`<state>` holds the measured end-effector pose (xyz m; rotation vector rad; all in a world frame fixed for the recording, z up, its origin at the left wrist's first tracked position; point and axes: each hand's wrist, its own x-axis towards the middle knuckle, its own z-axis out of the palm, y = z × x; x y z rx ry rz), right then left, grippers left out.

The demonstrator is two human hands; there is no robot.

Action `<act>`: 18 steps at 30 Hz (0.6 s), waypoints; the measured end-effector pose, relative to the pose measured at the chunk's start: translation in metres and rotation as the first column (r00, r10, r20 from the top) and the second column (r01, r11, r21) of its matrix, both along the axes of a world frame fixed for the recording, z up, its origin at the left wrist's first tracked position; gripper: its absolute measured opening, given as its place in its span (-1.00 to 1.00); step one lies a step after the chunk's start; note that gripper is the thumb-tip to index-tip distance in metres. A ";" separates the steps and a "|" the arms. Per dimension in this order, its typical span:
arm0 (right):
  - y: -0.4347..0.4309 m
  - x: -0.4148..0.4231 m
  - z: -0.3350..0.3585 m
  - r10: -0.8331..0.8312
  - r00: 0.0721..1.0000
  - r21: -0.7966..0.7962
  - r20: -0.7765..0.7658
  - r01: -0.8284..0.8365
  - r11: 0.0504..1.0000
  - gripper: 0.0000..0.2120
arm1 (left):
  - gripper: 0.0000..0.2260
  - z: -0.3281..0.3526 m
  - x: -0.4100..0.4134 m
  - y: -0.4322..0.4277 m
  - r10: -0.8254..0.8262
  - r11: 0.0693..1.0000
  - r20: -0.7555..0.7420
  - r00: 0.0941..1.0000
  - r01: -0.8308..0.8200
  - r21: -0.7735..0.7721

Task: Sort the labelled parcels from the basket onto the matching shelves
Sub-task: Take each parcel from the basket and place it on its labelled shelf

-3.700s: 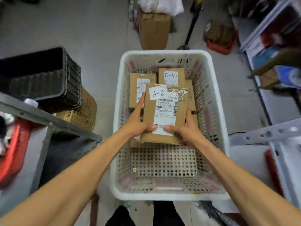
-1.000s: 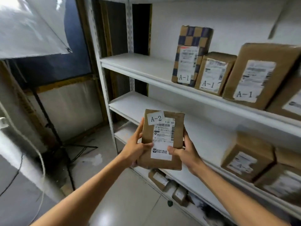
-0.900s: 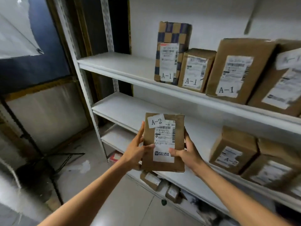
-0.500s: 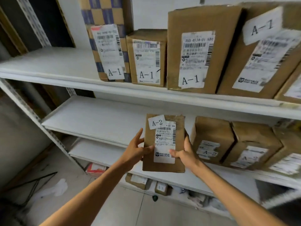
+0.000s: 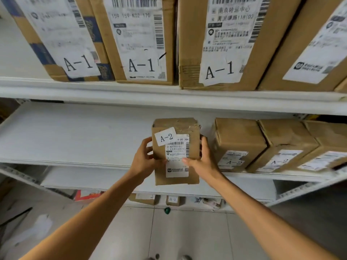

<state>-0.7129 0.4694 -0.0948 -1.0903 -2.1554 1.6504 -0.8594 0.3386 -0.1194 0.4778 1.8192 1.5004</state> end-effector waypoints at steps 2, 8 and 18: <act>0.001 -0.008 0.010 -0.013 1.000 -0.016 0.001 0.013 1.000 -0.10 | -0.35 -0.006 -0.006 0.006 0.004 1.000 -0.011 1.000 -0.003 0.030; 0.008 -0.026 0.003 -0.123 0.990 0.222 0.072 0.105 0.969 -0.18 | -0.27 -0.015 -0.016 0.018 -0.032 0.996 -0.073 0.997 0.038 0.075; -0.015 -0.040 0.010 -0.129 0.824 0.689 0.552 -0.363 0.627 -0.03 | -0.06 -0.034 -0.006 0.032 -0.071 0.996 -0.258 0.964 0.083 0.036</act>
